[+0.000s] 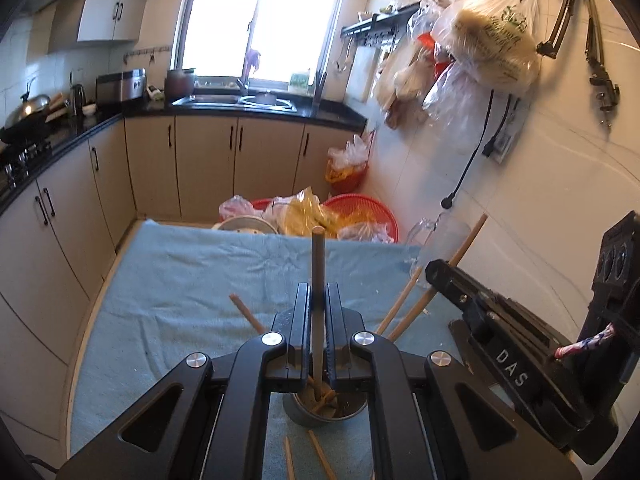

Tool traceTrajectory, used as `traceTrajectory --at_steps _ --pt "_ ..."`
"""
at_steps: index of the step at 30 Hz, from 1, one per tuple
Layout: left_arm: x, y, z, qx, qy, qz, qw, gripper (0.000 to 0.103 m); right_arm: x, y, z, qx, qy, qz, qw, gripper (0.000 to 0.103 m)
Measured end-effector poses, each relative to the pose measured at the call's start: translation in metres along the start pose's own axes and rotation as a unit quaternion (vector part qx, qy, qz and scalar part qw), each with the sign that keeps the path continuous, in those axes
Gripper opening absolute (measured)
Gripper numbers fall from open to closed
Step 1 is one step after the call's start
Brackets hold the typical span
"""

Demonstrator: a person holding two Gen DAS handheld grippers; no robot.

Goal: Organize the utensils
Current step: 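Lower the chopsticks into the black cup and open both grippers, then move the left gripper to a loose chopstick and close it while the right gripper grasps another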

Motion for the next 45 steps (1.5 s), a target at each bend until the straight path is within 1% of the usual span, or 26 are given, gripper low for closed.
traceTrajectory --at_steps 5,9,11,12,13,14,16,18,19,21,23,26,29,32,34,35,36,38,39,40,41,42,43,44,45 --pt "0.003 -0.003 0.001 -0.002 0.0 0.003 1.0 0.006 0.008 -0.015 -0.008 0.005 -0.004 0.017 1.0 0.008" --pt "0.007 0.001 0.005 0.004 0.006 0.005 1.0 0.006 0.01 -0.018 -0.013 -0.002 -0.015 0.023 1.0 0.009" --pt "0.01 0.005 0.007 0.005 0.009 0.005 0.9999 0.006 0.009 -0.017 -0.015 -0.002 -0.018 0.023 1.0 0.019" --pt "0.012 0.007 0.007 0.002 0.01 0.004 0.9999 0.006 0.009 -0.016 -0.014 -0.003 -0.019 0.022 1.0 0.027" --pt "0.014 0.009 0.007 -0.001 0.009 0.003 1.0 0.006 0.009 -0.014 -0.014 -0.002 -0.018 0.021 1.0 0.03" --pt "0.016 0.012 0.008 -0.003 0.008 0.002 1.0 0.007 0.009 -0.013 -0.013 -0.001 -0.017 0.019 1.0 0.03" --pt "0.018 0.016 0.009 -0.007 0.009 0.0 0.9999 0.014 0.008 -0.008 -0.011 0.002 -0.014 0.018 1.0 0.031" --pt "0.022 0.024 0.012 -0.007 0.019 -0.005 0.9998 0.026 0.008 -0.002 -0.01 0.002 -0.014 0.015 1.0 0.034" --pt "0.023 0.029 0.014 -0.006 0.025 -0.009 0.9996 0.028 0.008 0.002 -0.009 0.002 -0.014 0.012 1.0 0.037" --pt "0.027 0.039 0.018 -0.001 0.034 -0.015 0.9993 0.03 0.008 0.011 -0.009 0.004 -0.014 0.005 1.0 0.039" --pt "0.03 0.05 0.02 0.0 0.038 -0.021 0.9991 0.03 0.009 0.024 -0.009 0.007 -0.011 -0.003 1.0 0.04" --pt "0.041 0.07 0.023 0.001 0.04 -0.035 0.9986 0.034 0.013 0.041 -0.007 0.011 -0.007 -0.013 1.0 0.046" --pt "0.058 0.087 0.028 -0.003 0.043 -0.047 0.998 0.038 0.023 0.058 -0.01 0.018 -0.006 -0.018 1.0 0.051" --pt "0.078 0.096 0.034 -0.009 0.04 -0.046 0.9981 0.041 0.04 0.07 -0.017 0.023 -0.006 -0.009 1.0 0.059" --pt "0.098 0.094 0.041 -0.02 0.035 -0.034 0.9986 0.043 0.06 0.072 -0.026 0.032 -0.008 0.011 0.999 0.063" --pt "0.104 0.092 0.043 -0.023 0.034 -0.029 0.9987 0.046 0.069 0.07 -0.032 0.036 -0.01 0.024 0.999 0.063" --pt "0.115 0.085 0.048 -0.029 0.033 -0.017 0.9989 0.046 0.078 0.069 -0.038 0.04 -0.011 0.035 0.999 0.063" --pt "0.13 0.07 0.057 -0.039 0.036 0.008 0.9985 0.046 0.103 0.06 -0.053 0.054 -0.016 0.073 0.996 0.063" --pt "0.139 0.057 0.062 -0.045 0.038 0.031 0.9978 0.046 0.114 0.056 -0.058 0.058 -0.018 0.09 0.994 0.063" --pt "0.145 0.046 0.066 -0.049 0.038 0.048 0.9969 0.046 0.13 0.047 -0.067 0.061 -0.022 0.12 0.991 0.063" --pt "0.152 0.038 0.07 -0.052 0.038 0.063 0.996 0.046 0.143 0.04 -0.072 0.061 -0.025 0.144 0.987 0.062" --pt "0.157 0.026 0.073 -0.054 0.038 0.081 0.9945 0.046 0.154 0.034 -0.077 0.061 -0.026 0.165 0.984 0.059" --pt "0.164 0.013 0.076 -0.056 0.036 0.103 0.9925 0.046 0.165 0.028 -0.081 0.06 -0.026 0.184 0.981 0.053" --pt "0.169 0.002 0.077 -0.056 0.033 0.119 0.9908 0.045 0.174 0.023 -0.083 0.06 -0.024 0.201 0.978 0.051" --pt "0.173 -0.01 0.078 -0.057 0.027 0.137 0.9885 0.04 0.181 0.018 -0.085 0.062 -0.022 0.215 0.974 0.051"
Point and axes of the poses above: each gripper's, at about its wrist camera, not at the fingertips, and y roughly against the way its jaws point, z to its left, x to its underside, the point moved 1 cm from there along -y, roughly the way its jaws point, and after that the axes turned 12 degrees about z, right-handed, at the moved point
